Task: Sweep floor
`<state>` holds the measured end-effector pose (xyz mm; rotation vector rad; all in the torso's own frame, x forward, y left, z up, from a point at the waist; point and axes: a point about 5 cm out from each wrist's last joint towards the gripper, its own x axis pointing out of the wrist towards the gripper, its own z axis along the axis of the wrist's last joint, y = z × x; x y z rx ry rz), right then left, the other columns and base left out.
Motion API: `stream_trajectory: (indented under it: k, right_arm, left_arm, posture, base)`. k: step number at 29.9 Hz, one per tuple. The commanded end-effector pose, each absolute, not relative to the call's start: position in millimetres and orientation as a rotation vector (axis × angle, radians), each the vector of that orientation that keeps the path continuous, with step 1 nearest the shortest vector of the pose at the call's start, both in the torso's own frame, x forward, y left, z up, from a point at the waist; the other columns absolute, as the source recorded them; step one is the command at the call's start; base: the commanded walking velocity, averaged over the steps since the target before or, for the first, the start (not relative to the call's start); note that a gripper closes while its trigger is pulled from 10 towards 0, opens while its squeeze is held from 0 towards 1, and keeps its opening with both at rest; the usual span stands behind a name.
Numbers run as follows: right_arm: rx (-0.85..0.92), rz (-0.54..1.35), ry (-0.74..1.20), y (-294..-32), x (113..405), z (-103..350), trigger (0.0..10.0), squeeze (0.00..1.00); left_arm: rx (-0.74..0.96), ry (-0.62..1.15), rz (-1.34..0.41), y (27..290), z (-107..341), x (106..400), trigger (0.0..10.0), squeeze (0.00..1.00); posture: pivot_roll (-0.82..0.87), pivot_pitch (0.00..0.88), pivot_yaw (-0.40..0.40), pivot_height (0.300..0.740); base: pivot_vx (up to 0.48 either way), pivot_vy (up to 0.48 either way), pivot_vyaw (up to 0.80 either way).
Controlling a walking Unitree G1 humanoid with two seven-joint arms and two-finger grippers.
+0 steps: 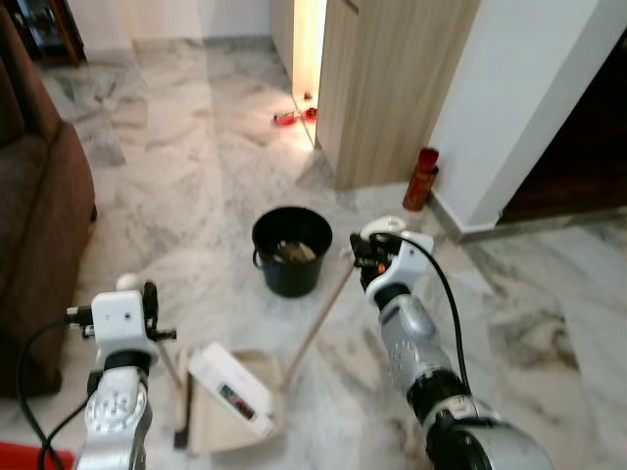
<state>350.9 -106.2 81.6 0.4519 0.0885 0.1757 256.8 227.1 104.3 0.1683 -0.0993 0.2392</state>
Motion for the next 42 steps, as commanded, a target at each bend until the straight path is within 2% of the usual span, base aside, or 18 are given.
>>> stream_trajectory:
  k: [1,10,14,18,27,34,42]
  right_arm:
    - [0.452,0.160,0.033,-111.0,357.1,94.5,10.0,0.00]
    - [0.397,0.088,-0.122,-118.5,364.0,123.5,10.0,0.00]
    - [0.444,0.055,-0.155,-117.9,366.6,134.0,10.0,0.00]
    - [0.566,0.016,-0.130,-116.8,368.1,134.7,10.0,0.00]
    - [0.555,0.074,-0.246,-111.0,365.4,163.5,10.0,0.00]
    - [0.488,0.119,-0.459,-104.9,356.9,207.2,10.0,0.00]
    - [0.462,0.133,-0.584,-94.3,355.1,246.2,10.0,0.00]
  left_arm:
    - [0.144,-0.171,0.216,220.9,117.3,258.4,10.0,0.00]
    - [0.168,-0.184,0.204,220.6,123.5,257.6,10.0,0.00]
    - [0.187,-0.197,0.187,218.5,127.3,259.0,10.0,0.00]
    - [0.203,-0.208,0.172,216.7,131.9,259.9,10.0,0.00]
    - [0.214,-0.182,0.176,219.3,125.7,253.2,10.0,0.00]
    - [0.240,-0.174,0.167,216.3,123.2,251.1,10.0,0.00]
    - [0.238,-0.182,0.169,214.7,124.9,252.3,10.0,0.00]
  posture:
    - [0.10,0.046,-0.047,0.740]
    - [0.10,0.052,-0.047,0.740]
    - [0.10,0.052,-0.047,0.740]
    - [0.11,0.051,-0.046,0.740]
    - [0.11,0.050,-0.041,0.740]
    - [0.11,0.043,-0.040,0.740]
    - [0.11,0.036,-0.040,0.740]
  base:
    - [0.000,0.000,0.00]
    - [0.000,0.000,0.00]
    - [0.000,0.000,0.00]
    - [0.000,0.000,0.00]
    - [0.000,0.000,0.00]
    - [0.000,0.000,0.00]
    - [0.000,0.000,0.00]
